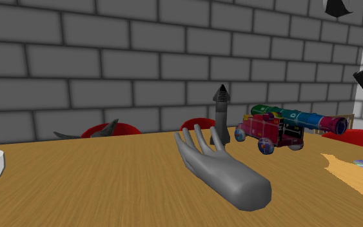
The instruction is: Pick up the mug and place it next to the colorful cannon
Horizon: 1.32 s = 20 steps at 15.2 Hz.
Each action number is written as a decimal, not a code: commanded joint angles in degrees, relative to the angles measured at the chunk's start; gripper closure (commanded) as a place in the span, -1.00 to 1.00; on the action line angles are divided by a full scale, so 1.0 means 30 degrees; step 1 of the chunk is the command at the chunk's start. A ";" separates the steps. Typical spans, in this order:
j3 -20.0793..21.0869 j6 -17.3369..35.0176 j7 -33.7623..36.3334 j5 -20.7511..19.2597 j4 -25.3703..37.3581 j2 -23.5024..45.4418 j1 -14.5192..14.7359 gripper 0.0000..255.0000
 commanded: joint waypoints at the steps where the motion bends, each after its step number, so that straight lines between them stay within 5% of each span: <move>1: 0.0004 0.0583 0.0040 -0.0001 -0.0713 -0.0148 0.0001 1.00; 20: -0.0012 0.5297 0.0241 -0.0057 -0.5098 0.0186 -0.0039 1.00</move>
